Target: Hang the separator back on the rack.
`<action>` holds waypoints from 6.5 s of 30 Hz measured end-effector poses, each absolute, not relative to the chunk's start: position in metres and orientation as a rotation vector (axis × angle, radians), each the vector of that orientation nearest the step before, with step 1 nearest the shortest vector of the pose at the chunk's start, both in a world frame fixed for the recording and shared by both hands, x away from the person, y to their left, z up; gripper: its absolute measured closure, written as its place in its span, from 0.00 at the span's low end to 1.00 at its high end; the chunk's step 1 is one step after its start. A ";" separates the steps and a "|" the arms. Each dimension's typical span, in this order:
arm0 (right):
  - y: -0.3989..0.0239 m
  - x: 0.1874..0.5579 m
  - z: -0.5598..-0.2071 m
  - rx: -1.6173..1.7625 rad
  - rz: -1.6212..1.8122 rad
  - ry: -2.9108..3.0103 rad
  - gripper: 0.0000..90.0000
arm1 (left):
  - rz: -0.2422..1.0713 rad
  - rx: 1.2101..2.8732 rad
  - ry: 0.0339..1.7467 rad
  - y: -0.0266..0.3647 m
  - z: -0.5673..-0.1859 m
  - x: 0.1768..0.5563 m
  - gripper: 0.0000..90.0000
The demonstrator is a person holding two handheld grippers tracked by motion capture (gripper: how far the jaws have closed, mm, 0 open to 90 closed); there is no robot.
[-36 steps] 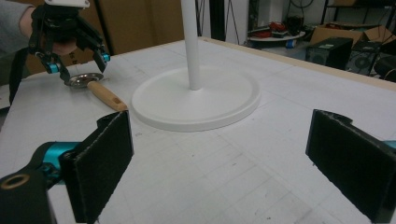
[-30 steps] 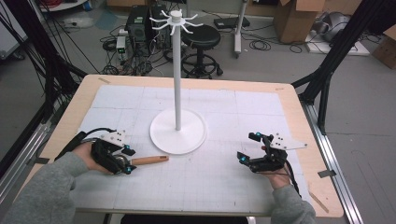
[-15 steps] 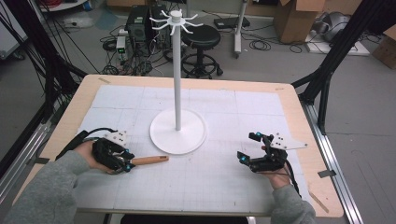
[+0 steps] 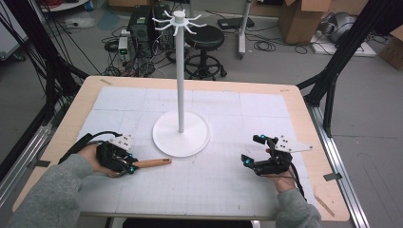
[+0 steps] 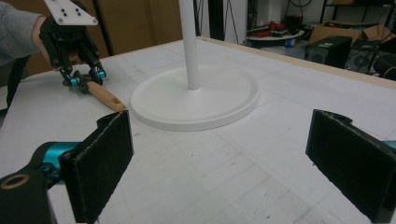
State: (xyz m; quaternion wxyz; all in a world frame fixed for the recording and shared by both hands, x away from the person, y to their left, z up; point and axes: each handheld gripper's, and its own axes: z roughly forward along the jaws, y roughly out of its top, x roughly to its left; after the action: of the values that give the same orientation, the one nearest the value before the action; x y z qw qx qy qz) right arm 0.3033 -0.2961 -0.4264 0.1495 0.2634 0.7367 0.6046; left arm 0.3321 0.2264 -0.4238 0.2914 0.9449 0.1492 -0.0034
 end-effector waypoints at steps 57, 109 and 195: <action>-0.295 0.304 -0.426 0.756 1.725 2.118 0.07 | -0.017 2.603 0.329 0.211 -0.406 0.326 0.77; -0.293 0.303 -0.426 0.739 1.712 2.123 0.07 | 0.165 1.918 0.465 0.231 -0.372 0.303 0.77; -0.294 0.302 -0.424 0.741 1.708 2.113 0.07 | 0.439 1.689 0.635 0.220 -0.276 0.307 0.77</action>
State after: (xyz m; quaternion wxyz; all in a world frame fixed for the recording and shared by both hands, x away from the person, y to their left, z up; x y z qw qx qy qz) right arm 0.3022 -0.2938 -0.4245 0.1621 0.2597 0.7403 0.5985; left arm 0.3070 0.2200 -0.2758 0.5988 0.7284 0.2740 0.1894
